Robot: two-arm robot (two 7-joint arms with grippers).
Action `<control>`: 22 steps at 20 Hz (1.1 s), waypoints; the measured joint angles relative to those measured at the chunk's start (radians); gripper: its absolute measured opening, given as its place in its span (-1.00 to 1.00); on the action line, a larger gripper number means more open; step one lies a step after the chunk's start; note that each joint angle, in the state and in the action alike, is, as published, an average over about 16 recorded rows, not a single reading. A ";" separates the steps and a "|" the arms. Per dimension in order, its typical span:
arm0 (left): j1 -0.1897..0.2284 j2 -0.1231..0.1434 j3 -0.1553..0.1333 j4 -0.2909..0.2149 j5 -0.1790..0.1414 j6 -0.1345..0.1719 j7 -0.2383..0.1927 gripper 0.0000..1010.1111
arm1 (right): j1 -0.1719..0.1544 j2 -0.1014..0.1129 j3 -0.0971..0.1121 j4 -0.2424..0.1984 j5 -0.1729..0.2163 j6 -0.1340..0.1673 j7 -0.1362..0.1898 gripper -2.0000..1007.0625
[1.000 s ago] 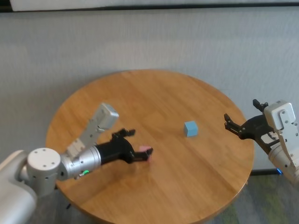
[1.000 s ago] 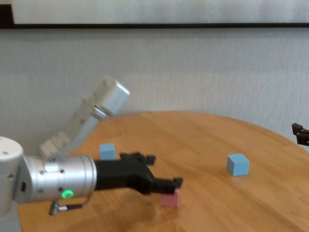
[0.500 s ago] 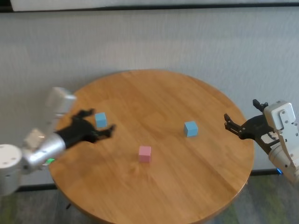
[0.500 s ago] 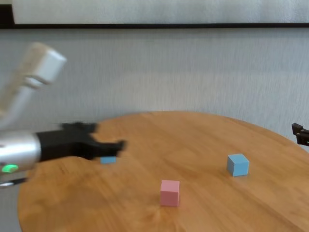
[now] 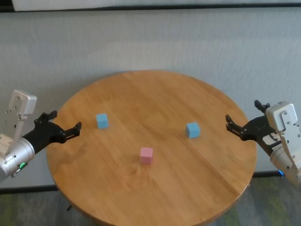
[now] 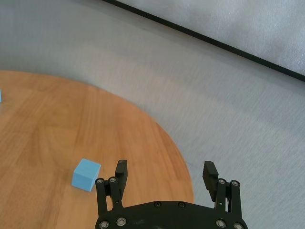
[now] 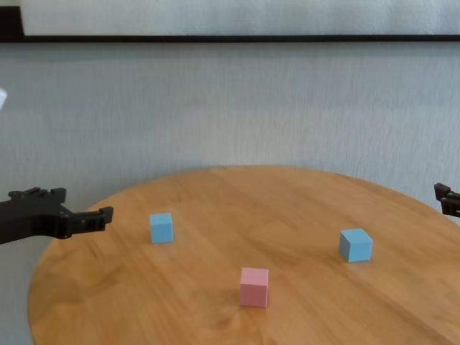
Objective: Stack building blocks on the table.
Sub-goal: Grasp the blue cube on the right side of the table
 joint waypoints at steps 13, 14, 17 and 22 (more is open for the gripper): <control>-0.004 -0.005 0.008 0.004 0.000 -0.002 -0.008 0.98 | -0.023 -0.091 0.002 -0.059 0.069 0.155 0.035 0.99; -0.004 -0.006 0.009 0.004 0.000 -0.002 -0.008 0.98 | -0.022 -0.098 0.001 -0.058 0.070 0.162 0.037 0.99; -0.005 -0.007 0.012 0.004 0.001 -0.003 -0.010 0.98 | -0.016 -0.120 -0.005 -0.046 0.064 0.173 0.041 0.99; -0.007 -0.008 0.014 0.005 0.001 -0.004 -0.011 0.98 | 0.008 -0.157 -0.009 0.004 0.046 0.180 0.039 0.99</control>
